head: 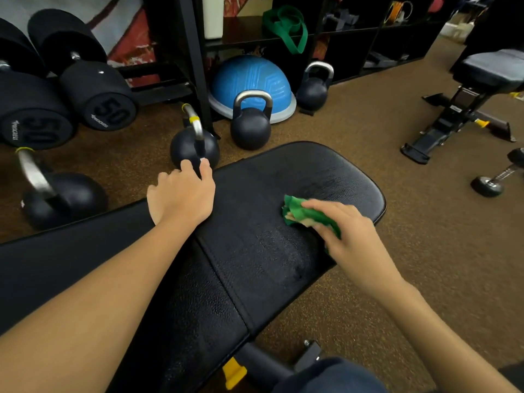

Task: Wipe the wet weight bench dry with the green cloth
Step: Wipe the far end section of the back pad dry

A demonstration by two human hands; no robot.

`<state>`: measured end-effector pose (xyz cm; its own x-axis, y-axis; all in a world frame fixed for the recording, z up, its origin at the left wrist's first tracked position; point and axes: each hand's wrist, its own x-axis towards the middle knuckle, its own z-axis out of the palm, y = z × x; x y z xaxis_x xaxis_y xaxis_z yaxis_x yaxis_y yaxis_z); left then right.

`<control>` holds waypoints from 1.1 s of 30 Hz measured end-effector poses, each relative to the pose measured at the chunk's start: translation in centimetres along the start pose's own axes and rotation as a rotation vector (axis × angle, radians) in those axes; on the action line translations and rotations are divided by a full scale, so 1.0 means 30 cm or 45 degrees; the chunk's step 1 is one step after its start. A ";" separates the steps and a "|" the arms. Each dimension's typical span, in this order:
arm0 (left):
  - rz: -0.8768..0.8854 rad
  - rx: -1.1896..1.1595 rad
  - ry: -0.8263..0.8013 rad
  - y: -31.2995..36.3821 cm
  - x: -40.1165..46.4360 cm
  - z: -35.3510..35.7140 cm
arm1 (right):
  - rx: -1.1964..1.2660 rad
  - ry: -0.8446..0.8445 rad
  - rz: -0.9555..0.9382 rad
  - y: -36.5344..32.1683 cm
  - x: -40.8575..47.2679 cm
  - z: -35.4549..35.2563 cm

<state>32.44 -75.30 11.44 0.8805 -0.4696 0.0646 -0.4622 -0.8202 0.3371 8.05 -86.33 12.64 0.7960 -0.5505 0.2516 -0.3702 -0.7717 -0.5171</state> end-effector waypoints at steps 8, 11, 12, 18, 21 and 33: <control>0.004 -0.010 0.000 -0.003 0.001 0.001 | -0.055 0.050 0.000 0.088 0.459 0.096; 0.007 -0.003 -0.005 -0.003 0.005 0.003 | -0.153 0.188 0.231 0.246 0.485 0.005; 0.008 -0.001 -0.004 -0.003 0.005 0.003 | -0.163 0.225 0.330 0.298 0.474 -0.030; 0.015 -0.005 -0.008 -0.003 0.005 0.002 | -0.077 0.396 0.430 0.263 0.354 -0.113; 0.023 -0.013 -0.002 -0.005 0.006 0.004 | 0.028 0.244 0.126 0.079 0.252 -0.030; 0.041 -0.017 0.036 -0.011 0.006 0.010 | -0.199 0.300 0.233 0.243 0.238 -0.052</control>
<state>32.73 -75.20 11.07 0.8680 -0.4859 0.1020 -0.4888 -0.8003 0.3472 10.28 -96.36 11.94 0.5835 -0.7290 0.3580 -0.5803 -0.6826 -0.4442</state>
